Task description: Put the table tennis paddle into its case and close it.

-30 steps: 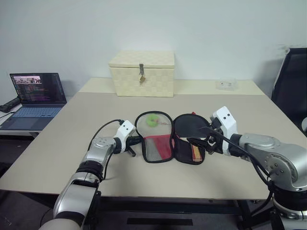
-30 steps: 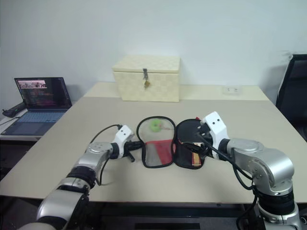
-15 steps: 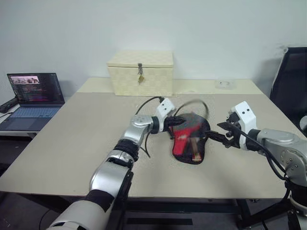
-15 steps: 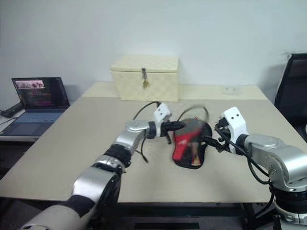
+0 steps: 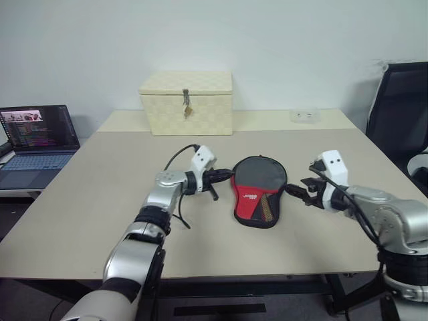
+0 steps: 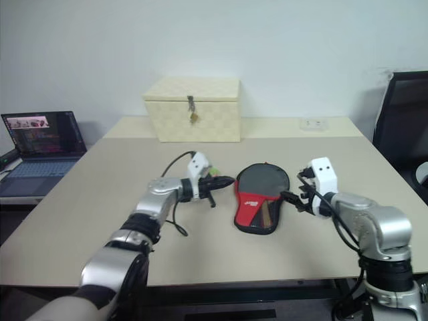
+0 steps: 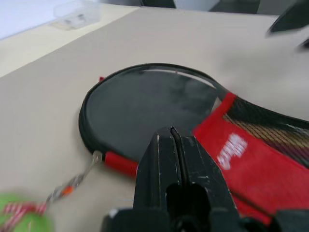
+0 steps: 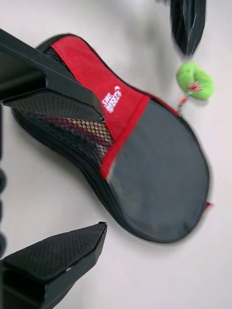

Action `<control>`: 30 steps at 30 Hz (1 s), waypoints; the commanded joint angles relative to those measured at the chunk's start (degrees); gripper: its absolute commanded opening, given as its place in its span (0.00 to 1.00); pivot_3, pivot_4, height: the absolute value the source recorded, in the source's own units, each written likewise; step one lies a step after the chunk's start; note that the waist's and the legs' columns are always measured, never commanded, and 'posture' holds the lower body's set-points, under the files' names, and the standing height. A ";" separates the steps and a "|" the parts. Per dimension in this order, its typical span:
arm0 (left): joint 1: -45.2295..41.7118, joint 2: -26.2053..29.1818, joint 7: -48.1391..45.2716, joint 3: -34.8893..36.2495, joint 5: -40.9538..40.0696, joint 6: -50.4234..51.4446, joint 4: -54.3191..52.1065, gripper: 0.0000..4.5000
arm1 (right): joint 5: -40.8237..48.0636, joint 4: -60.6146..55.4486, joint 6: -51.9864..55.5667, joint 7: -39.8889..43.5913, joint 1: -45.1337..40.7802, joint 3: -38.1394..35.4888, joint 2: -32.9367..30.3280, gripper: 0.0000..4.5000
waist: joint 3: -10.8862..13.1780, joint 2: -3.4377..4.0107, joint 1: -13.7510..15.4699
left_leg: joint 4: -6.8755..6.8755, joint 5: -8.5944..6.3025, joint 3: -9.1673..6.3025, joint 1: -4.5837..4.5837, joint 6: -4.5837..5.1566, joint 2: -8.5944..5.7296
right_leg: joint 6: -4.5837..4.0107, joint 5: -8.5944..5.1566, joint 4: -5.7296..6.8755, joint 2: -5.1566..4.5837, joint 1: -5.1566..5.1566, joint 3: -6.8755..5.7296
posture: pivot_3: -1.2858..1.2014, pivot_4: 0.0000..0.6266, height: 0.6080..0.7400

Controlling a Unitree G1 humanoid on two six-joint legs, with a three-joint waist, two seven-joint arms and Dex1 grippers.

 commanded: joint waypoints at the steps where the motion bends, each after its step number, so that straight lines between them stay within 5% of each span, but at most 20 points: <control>1: 4.05 3.13 -2.16 2.13 -4.31 5.03 -12.68 0.01 | -3.25 5.99 -5.74 -2.42 -2.12 0.58 2.34 0.81 | 0.00 0.00 0.07 | 0.00 0.00 -0.01 0.00 0.00 0.00 | 0.00 0.00 0.00 -0.01 0.00 0.00 | 0.52 0.24 1.00; 9: 12.75 7.84 0.45 3.49 -7.71 14.53 -28.71 0.01 | -7.63 19.67 -12.85 -3.07 -4.54 2.13 5.69 0.81 | -0.01 0.01 0.88 | 0.08 0.00 -0.01 0.00 0.00 -0.02 | 0.00 0.01 0.03 -0.05 0.02 -0.02 | 0.52 0.24 1.00; 21: 13.93 8.62 3.02 3.25 -8.70 17.13 -32.36 0.01 | -8.54 22.99 -11.10 0.53 -4.87 6.58 8.89 0.81 | -0.02 0.03 0.76 | 0.10 0.00 0.00 0.02 0.00 0.02 | -0.01 0.01 0.06 -0.04 0.02 -0.01 | 0.52 0.24 1.00; 24: 13.74 8.68 3.21 3.19 -8.65 17.20 -32.34 0.00 | -9.22 25.88 -11.85 0.30 -5.77 6.88 9.96 0.68 | -0.04 0.02 0.23 | 0.10 0.00 0.02 0.07 0.00 0.02 | -0.02 0.01 0.09 -0.03 0.04 0.01 | 0.52 0.24 1.00; 30: 14.04 9.17 3.15 3.15 -8.48 17.14 -32.41 0.00 | -9.33 30.41 -12.35 1.48 -7.96 6.20 11.01 0.24 | -0.04 0.02 -0.16 | 0.09 0.00 0.07 0.26 0.00 0.05 | -0.05 0.03 0.15 0.00 0.14 0.07 | 0.52 0.24 1.00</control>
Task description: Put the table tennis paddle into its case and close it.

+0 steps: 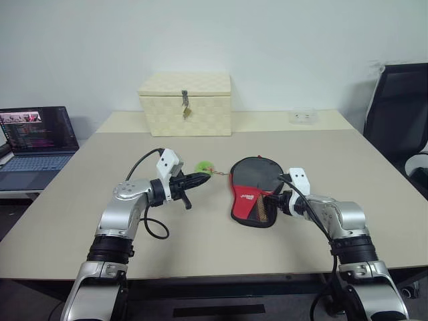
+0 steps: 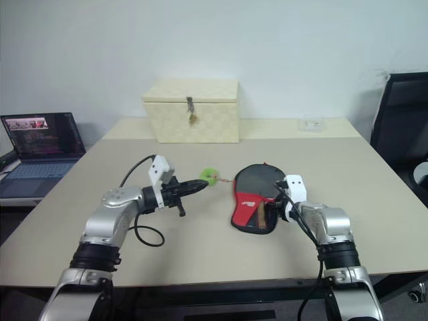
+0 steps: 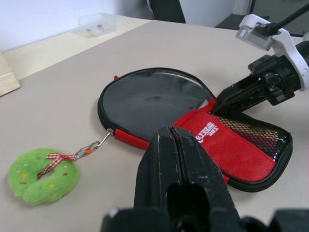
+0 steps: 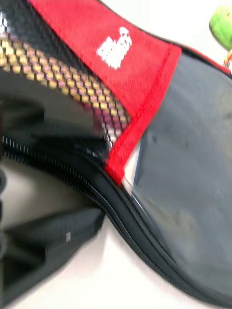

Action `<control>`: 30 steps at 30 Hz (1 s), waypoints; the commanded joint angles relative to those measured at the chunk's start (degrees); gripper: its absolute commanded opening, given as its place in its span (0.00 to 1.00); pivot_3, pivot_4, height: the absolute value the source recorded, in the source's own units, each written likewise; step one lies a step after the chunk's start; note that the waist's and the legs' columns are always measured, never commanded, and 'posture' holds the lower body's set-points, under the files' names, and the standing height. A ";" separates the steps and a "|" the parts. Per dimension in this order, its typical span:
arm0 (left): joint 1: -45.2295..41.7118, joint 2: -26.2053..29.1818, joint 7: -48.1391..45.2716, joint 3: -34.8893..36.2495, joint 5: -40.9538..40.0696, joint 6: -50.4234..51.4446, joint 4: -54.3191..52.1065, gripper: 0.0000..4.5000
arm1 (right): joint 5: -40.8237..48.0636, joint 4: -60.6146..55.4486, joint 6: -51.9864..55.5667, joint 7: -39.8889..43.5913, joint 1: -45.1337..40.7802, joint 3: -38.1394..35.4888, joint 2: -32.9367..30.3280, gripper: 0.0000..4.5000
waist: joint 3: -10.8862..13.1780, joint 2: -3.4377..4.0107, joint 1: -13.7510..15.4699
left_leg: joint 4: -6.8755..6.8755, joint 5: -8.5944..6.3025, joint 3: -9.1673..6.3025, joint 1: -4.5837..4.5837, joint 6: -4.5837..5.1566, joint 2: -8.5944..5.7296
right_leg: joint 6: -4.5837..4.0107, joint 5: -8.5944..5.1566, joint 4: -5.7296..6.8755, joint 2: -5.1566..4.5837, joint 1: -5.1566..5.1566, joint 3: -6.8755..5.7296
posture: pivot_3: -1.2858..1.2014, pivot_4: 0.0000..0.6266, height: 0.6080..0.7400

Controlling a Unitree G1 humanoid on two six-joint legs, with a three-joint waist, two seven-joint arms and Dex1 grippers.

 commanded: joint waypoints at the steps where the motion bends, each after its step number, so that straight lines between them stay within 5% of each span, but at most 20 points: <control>1: 0.14 1.33 0.16 0.59 -0.84 -0.28 -2.67 0.00 | 0.01 3.43 0.25 1.44 -1.10 0.65 0.73 0.17 | 0.00 0.00 -0.04 | 0.00 0.00 0.02 0.06 0.00 0.00 | 0.00 0.00 0.01 0.00 0.04 0.02 | 0.52 0.24 1.00; 4: 1.62 2.28 -0.80 0.87 -1.85 1.07 -4.29 0.00 | 1.06 4.94 0.43 3.61 -2.34 0.47 1.18 0.00 | 0.00 0.00 -0.19 | -0.02 0.00 0.03 0.27 0.00 0.01 | 0.01 0.00 0.01 0.01 0.22 0.05 | 0.52 0.24 1.00; 15: 14.15 12.76 -11.95 2.14 -12.38 12.45 -18.88 0.00 | 6.82 -7.02 8.13 10.93 -1.75 3.91 5.27 0.00 | 0.01 0.01 -1.66 | -0.38 0.00 -0.07 0.24 0.00 0.17 | -0.04 -0.02 -0.04 -0.01 -0.04 0.22 | 0.52 0.24 1.00; 30: 19.59 15.22 -11.80 1.55 -15.41 15.64 -24.75 0.00 | 10.61 -31.63 24.73 -1.25 13.08 -0.95 14.51 0.00 | 0.01 0.01 -0.40 | -0.65 0.00 -0.14 0.24 -0.01 0.08 | -0.14 -0.10 -0.17 -0.12 -0.07 0.13 | 0.52 0.24 1.00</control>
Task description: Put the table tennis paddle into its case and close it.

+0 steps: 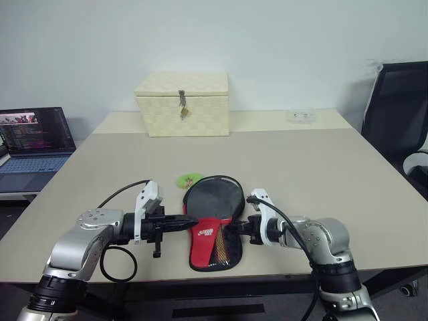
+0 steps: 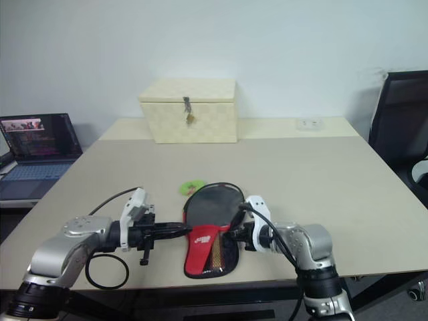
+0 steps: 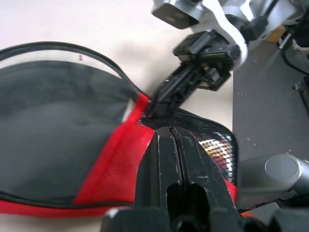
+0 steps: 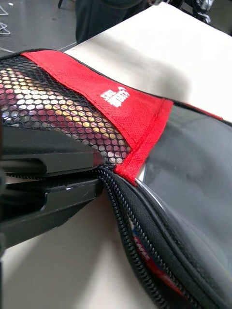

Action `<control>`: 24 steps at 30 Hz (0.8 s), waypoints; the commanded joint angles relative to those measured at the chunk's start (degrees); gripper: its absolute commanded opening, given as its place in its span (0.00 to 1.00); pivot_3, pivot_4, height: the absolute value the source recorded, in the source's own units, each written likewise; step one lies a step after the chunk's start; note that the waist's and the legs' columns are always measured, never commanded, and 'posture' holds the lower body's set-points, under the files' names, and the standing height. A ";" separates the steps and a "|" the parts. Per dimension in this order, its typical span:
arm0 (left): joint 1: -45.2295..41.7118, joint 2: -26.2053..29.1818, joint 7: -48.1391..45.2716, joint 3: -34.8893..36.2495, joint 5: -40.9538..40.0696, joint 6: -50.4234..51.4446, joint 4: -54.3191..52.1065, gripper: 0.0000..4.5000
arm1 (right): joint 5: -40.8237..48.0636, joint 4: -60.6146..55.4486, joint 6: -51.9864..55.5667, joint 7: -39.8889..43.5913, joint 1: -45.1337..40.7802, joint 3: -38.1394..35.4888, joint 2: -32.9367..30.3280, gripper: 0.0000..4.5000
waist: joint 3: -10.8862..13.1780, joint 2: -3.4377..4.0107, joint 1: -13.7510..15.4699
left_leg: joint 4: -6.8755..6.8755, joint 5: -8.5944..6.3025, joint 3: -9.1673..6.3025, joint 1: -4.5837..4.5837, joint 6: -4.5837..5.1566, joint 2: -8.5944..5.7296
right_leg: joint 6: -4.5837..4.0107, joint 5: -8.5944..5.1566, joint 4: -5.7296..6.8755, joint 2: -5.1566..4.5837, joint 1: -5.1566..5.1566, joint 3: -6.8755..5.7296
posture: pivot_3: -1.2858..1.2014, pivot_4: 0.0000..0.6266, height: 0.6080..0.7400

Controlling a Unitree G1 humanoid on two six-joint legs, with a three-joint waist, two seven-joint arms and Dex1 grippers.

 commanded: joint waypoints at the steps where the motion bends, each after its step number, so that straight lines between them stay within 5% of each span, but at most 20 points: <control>1: -0.92 0.55 -0.17 0.82 -1.16 -0.48 -1.13 0.00 | 0.97 -5.22 2.58 -3.64 2.01 -3.92 2.96 0.00 | 0.00 0.00 0.02 | -0.01 0.00 0.00 0.00 0.00 0.00 | -0.01 0.00 0.00 0.00 0.00 0.00 | 0.52 0.24 1.00; 10: -2.26 0.30 -0.57 0.03 -0.34 -1.42 0.31 0.00 | 0.88 -9.71 5.63 -8.47 6.12 -7.28 6.78 0.00 | 0.00 0.00 0.48 | -0.03 0.00 0.03 0.00 0.00 -0.03 | -0.01 -0.01 -0.03 0.01 0.00 -0.02 | 0.52 0.24 1.00; 21: -2.26 0.24 0.75 0.77 0.08 -2.88 1.11 0.00 | 1.89 -13.79 5.36 -6.21 5.47 -3.19 1.84 0.00 | 0.00 0.00 0.49 | -0.05 0.00 0.06 -0.01 0.00 -0.05 | 0.00 -0.02 -0.06 0.01 0.00 -0.03 | 0.52 0.24 1.00; 24: -1.98 0.36 1.31 1.18 -0.03 -3.14 1.19 0.00 | 2.19 -15.31 4.25 -4.96 4.38 -1.18 -0.62 0.15 | 0.00 0.00 0.49 | -0.05 0.00 0.07 -0.01 0.00 -0.05 | 0.01 -0.02 -0.06 0.02 0.00 -0.03 | 0.52 0.24 1.00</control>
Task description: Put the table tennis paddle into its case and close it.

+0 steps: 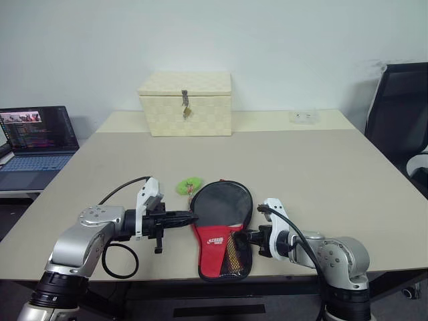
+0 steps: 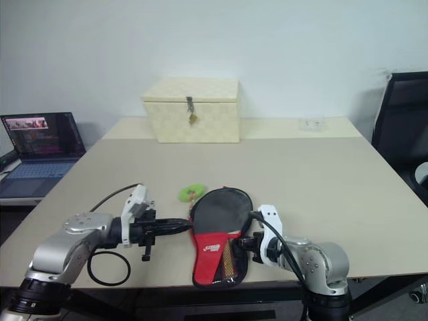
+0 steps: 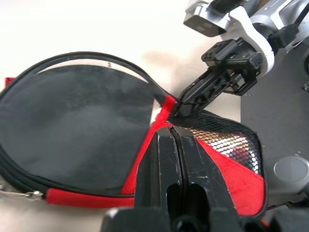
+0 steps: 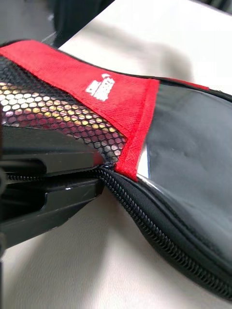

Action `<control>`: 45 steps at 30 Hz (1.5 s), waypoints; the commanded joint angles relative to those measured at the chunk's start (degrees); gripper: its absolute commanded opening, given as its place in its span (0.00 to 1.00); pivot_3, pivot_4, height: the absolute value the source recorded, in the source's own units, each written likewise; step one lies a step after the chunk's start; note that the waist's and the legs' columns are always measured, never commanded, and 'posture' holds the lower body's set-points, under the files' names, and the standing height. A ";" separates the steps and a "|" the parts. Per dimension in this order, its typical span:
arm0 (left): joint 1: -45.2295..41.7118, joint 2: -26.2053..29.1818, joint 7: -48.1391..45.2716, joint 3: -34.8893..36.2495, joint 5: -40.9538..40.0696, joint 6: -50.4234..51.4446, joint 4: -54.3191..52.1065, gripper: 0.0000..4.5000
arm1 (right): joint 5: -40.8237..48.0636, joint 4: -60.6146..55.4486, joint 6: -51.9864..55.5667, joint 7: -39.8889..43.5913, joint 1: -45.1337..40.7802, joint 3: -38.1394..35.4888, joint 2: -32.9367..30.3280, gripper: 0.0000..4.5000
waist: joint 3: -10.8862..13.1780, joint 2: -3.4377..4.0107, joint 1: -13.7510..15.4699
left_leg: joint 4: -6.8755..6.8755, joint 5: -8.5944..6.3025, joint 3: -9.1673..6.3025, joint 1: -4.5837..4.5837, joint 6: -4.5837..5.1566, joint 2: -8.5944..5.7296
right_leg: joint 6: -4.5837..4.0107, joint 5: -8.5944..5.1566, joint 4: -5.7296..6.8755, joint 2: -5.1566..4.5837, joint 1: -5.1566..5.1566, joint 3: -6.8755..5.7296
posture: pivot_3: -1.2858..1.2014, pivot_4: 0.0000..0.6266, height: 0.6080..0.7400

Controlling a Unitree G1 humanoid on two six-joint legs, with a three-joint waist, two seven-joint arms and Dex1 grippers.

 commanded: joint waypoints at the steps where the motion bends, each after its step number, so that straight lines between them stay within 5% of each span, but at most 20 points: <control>1: -0.21 0.46 0.79 1.72 -0.36 -1.10 -0.34 0.00 | 1.66 -3.86 -1.84 1.85 -1.88 1.93 -1.75 0.23 | 0.00 0.00 0.00 | 0.00 0.00 0.00 0.00 0.00 0.01 | 0.00 0.00 0.00 0.00 0.00 0.00 | 0.52 0.24 1.00; 11: 1.74 0.85 3.60 3.73 -0.23 -2.23 -0.67 0.00 | 6.73 -9.50 -3.38 12.08 -7.87 7.73 -14.64 0.99 | 0.00 0.00 0.01 | 0.00 0.00 -0.02 0.00 0.00 0.03 | -0.01 -0.01 -0.01 0.00 0.01 -0.03 | 0.52 0.24 1.00; 29: 2.94 1.91 4.46 5.31 -0.57 -2.41 -1.37 0.00 | 6.66 -3.85 -18.34 25.09 -10.59 9.03 -33.76 0.99 | 0.01 -0.02 0.10 | 0.00 0.00 0.07 -0.02 0.00 0.03 | -0.02 -0.02 -0.06 0.00 0.02 -0.06 | 0.52 0.24 1.00; 38: -0.66 -0.31 11.53 4.51 4.66 -5.20 3.79 0.00 | -3.12 13.03 -34.13 16.27 -16.10 16.65 -13.89 0.99 | 0.00 -0.04 -0.02 | -0.01 0.01 0.04 0.06 -0.01 0.11 | -0.04 -0.01 0.04 0.03 0.00 -0.06 | 0.52 0.24 1.00; 45: -3.78 -1.93 18.71 4.65 8.32 -5.73 9.37 0.00 | -9.93 22.96 -39.79 14.36 -14.96 21.20 -8.14 0.99 | -0.01 -0.05 0.65 | 0.00 0.00 -0.05 -0.09 -0.01 -0.09 | 0.02 0.00 -0.06 -0.09 -0.02 -0.08 | 0.52 0.24 1.00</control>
